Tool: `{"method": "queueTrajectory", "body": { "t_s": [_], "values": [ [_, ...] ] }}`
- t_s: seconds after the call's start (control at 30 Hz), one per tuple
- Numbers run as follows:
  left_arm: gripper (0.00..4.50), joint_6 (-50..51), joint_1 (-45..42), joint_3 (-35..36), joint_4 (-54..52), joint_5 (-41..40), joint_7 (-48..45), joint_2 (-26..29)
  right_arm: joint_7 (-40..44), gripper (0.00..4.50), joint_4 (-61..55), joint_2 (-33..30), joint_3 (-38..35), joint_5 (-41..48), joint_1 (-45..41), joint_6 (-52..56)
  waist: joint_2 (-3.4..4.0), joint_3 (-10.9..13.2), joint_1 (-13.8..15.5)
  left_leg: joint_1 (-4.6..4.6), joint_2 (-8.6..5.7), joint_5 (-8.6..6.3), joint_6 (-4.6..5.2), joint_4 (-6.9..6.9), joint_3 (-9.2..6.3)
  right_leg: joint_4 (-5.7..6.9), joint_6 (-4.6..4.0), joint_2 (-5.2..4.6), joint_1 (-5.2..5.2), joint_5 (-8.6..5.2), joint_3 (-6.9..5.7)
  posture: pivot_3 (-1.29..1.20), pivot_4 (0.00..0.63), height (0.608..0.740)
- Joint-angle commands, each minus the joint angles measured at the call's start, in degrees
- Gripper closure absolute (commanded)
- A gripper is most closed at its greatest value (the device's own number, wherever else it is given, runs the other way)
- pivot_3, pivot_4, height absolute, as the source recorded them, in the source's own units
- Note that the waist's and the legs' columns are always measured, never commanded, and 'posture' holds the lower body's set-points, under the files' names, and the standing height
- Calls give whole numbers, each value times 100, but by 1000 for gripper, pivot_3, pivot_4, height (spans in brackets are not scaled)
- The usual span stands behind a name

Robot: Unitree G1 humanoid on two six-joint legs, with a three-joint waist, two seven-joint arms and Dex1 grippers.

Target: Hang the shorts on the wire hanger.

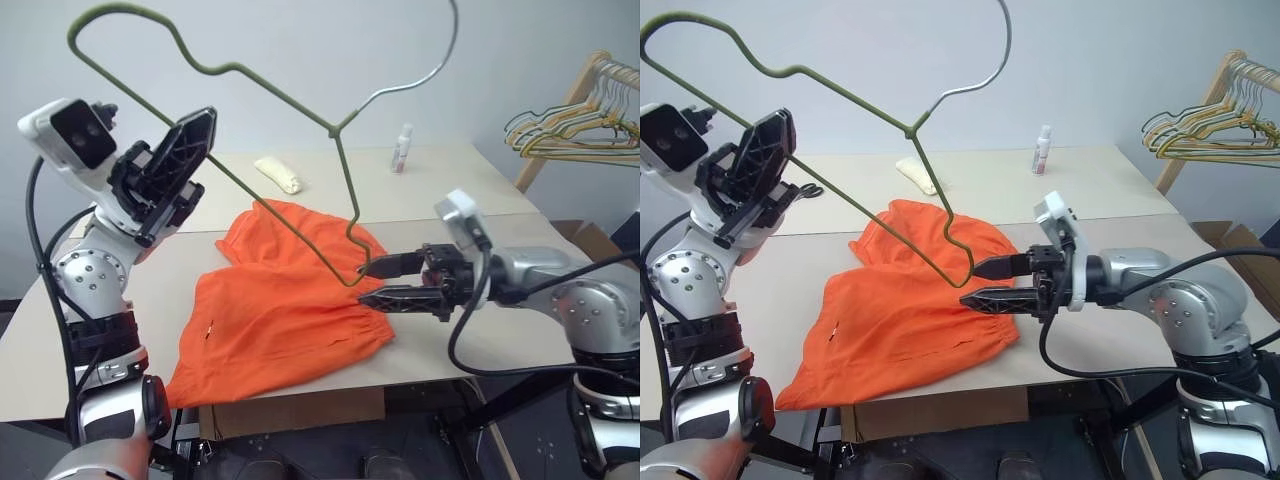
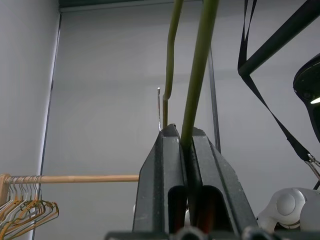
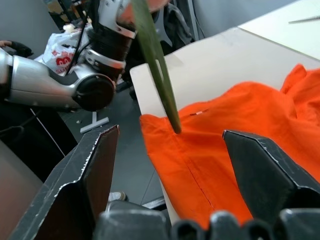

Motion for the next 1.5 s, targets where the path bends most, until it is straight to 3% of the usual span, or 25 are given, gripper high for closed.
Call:
{"method": "queueTrajectory", "body": {
  "t_s": [0.03, 0.43, 0.53, 0.83, 0.93, 1.1, 1.4, 1.5],
  "values": [
    [4500, -43, -181, -60, -160, 32, 1, -12, -87, 573, -53, 166, 1, -75, -285, -119, 0, 0, 0, -1, -1, 0, 0, 0, 0, 1, 0, -1, -1, 0, 0, -12, 0, 740],
    [4500, -110, -158, -134, -228, 152, 111, -114, -80, 573, -12, 403, -8, 92, -620, 95, 0, 0, -2, -2, -1, 0, -1, -1, -1, 1, 0, -3, -4, 1, -1, -14, 0, 740],
    [4500, -113, -171, -144, -219, 167, 122, -140, -35, 1140, -6, 380, 40, 38, -641, 120, 0, 0, -2, -2, -1, 0, -1, -1, -1, 1, 0, -3, -4, 1, -1, -15, 0, 740],
    [4500, -312, -120, -151, -139, 380, 64, -234, -70, 4326, -17, 442, -5, -86, -564, 14, 0, 0, -2, -2, -2, 0, -1, -1, -1, 1, 0, -3, -4, 0, -1, -16, 0, 740],
    [4500, -389, -91, -166, -46, 499, 141, -283, -138, 4454, -94, 481, -29, -121, -522, -32, 0, 0, -2, -2, -1, 0, -1, -1, -1, 1, 0, -3, -4, 0, -1, -18, 0, 740],
    [3143, -421, 47, -458, 146, 1002, 268, -308, -456, 4500, -166, 667, -283, 106, -462, 21, 0, 0, -2, -2, -3, 0, -1, -2, -1, 1, 0, -4, -4, 1, -1, -17, 0, 740],
    [68, -1696, 932, -2290, 420, 3867, -338, 522, -1463, 4500, -546, 550, -1068, 820, 200, 348, 1, 1, 0, -5, -6, 0, -1, -9, 1, -3, -1, -9, -9, 1, 2, -38, 0, 740],
    [24, -2087, 1029, -2411, 455, 4291, -477, 727, -1730, 4500, -696, 129, -1393, 988, 876, 642, 1, 1, 30, -13, -2, -1, 0, -9, -2, -5, -2, -15, -13, 1, -2, -48, 0, 740]
  ]
}}
